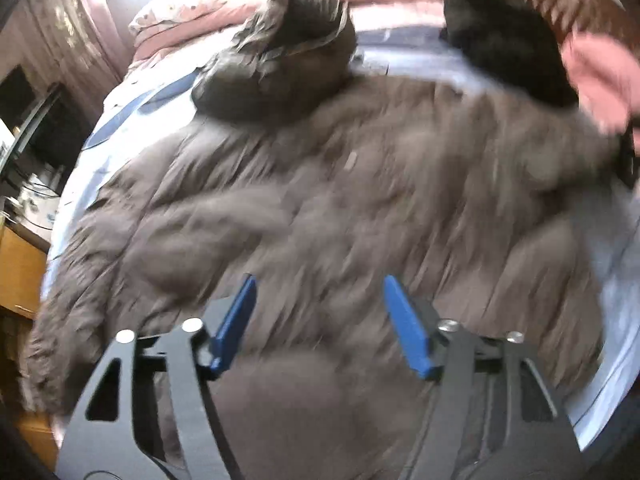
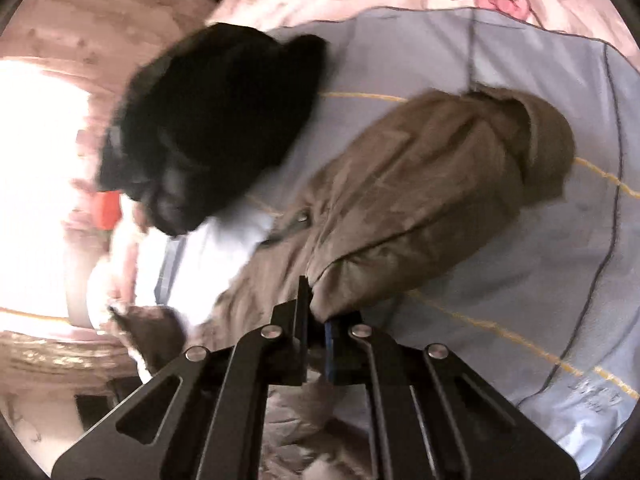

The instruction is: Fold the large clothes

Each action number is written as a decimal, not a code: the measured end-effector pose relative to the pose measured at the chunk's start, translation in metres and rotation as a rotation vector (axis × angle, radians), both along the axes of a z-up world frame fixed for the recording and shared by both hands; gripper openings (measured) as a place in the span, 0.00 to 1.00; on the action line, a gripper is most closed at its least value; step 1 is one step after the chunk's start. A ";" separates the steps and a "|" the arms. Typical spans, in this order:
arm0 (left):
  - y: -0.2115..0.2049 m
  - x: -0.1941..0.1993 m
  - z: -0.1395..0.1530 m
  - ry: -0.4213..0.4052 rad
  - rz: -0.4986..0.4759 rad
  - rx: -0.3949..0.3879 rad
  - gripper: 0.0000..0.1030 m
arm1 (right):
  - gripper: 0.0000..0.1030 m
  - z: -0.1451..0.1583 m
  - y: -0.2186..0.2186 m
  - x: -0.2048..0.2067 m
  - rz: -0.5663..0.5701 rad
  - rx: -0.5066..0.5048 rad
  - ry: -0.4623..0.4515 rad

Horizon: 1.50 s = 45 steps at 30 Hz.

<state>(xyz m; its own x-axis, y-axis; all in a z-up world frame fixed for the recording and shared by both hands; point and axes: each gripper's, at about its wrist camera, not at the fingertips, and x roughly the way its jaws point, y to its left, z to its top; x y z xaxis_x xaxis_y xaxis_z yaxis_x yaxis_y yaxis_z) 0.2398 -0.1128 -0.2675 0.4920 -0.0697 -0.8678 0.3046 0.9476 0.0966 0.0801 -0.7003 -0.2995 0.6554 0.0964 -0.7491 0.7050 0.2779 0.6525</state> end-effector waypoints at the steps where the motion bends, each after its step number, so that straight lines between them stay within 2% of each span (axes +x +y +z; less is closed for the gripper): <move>1: -0.018 0.019 -0.002 0.035 -0.006 -0.040 0.39 | 0.06 0.001 0.001 -0.004 -0.002 0.004 -0.010; 3: -0.047 0.039 -0.012 0.090 -0.030 -0.080 0.19 | 0.06 0.004 0.000 -0.005 -0.006 0.018 -0.035; 5: -0.071 0.050 -0.033 0.143 -0.040 -0.107 0.18 | 0.06 0.014 0.001 -0.013 -0.004 0.016 -0.081; 6: -0.081 0.050 -0.047 0.168 -0.052 -0.097 0.17 | 0.06 0.015 0.020 0.007 0.001 0.012 -0.100; 9: -0.106 0.046 -0.099 0.244 -0.096 0.017 0.16 | 0.06 0.050 0.054 0.040 0.084 -0.035 -0.218; 12: -0.115 0.042 -0.112 0.194 -0.149 0.080 0.16 | 0.06 0.092 0.102 0.073 0.229 -0.080 -0.326; 14: -0.108 0.049 -0.109 0.247 -0.140 0.032 0.16 | 0.06 0.116 0.146 0.091 0.360 -0.093 -0.384; 16: -0.082 0.065 -0.097 0.339 -0.067 -0.104 0.17 | 0.07 0.132 0.201 0.111 0.513 -0.124 -0.412; 17: -0.068 0.072 -0.088 0.338 -0.030 -0.122 0.17 | 0.09 0.137 0.235 0.122 0.608 -0.146 -0.407; 18: -0.048 0.080 -0.070 0.295 0.030 -0.111 0.17 | 0.10 0.136 0.268 0.131 0.706 -0.167 -0.383; 19: -0.031 0.085 -0.055 0.246 0.079 -0.087 0.21 | 0.20 0.131 0.295 0.137 0.787 -0.177 -0.363; 20: -0.006 0.091 -0.031 0.181 0.144 -0.061 0.25 | 0.39 0.122 0.326 0.142 0.873 -0.186 -0.335; 21: 0.011 0.093 -0.015 0.144 0.178 -0.059 0.38 | 0.51 0.110 0.354 0.144 0.948 -0.202 -0.294; 22: 0.032 0.096 0.007 0.097 0.214 -0.064 0.46 | 0.74 0.095 0.382 0.145 1.023 -0.231 -0.231; 23: 0.051 0.095 0.023 0.045 0.248 -0.061 0.47 | 0.82 0.080 0.405 0.142 1.082 -0.267 -0.177; 25: 0.080 0.091 0.046 -0.029 0.326 -0.042 0.51 | 0.82 0.050 0.442 0.139 1.203 -0.300 -0.073; 27: 0.104 0.087 0.055 -0.039 0.374 -0.066 0.51 | 0.82 0.030 0.459 0.130 1.276 -0.285 -0.002; 29: 0.113 0.090 0.046 0.004 0.375 -0.109 0.51 | 0.82 0.027 0.457 0.118 1.273 -0.290 0.011; 31: 0.114 0.087 0.023 0.067 0.359 -0.134 0.51 | 0.84 0.033 0.441 0.113 1.247 -0.300 0.021; 33: 0.105 0.083 0.003 0.119 0.318 -0.141 0.51 | 0.84 0.047 0.423 0.106 1.155 -0.253 0.002; 35: 0.092 0.082 -0.009 0.150 0.283 -0.119 0.51 | 0.87 0.050 0.390 0.103 1.009 -0.145 -0.049; 36: 0.080 0.078 -0.012 0.146 0.261 -0.103 0.51 | 0.88 0.050 0.363 0.094 0.894 -0.105 -0.031; 38: 0.061 0.070 -0.013 0.106 0.213 -0.071 0.55 | 0.88 0.048 0.333 0.077 0.739 -0.048 0.037; 39: 0.043 0.064 -0.012 0.073 0.162 -0.037 0.62 | 0.88 0.049 0.322 0.069 0.701 -0.026 0.044; 40: 0.027 0.059 -0.013 0.041 0.118 0.000 0.74 | 0.88 0.053 0.311 0.060 0.689 -0.030 0.056; 42: -0.004 0.050 -0.011 -0.025 0.046 0.081 0.90 | 0.88 0.060 0.307 0.055 0.681 -0.090 0.113; 45: -0.059 0.044 -0.013 -0.111 -0.068 0.175 0.91 | 0.88 0.063 0.316 0.057 0.721 -0.117 0.129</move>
<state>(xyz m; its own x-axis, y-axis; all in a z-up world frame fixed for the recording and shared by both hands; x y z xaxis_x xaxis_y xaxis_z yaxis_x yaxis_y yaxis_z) 0.2833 -0.1720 -0.2800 0.5846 0.0408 -0.8103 0.3458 0.8910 0.2943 0.1367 -0.3847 -0.2363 0.3651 0.3843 -0.8479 0.3901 0.7638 0.5142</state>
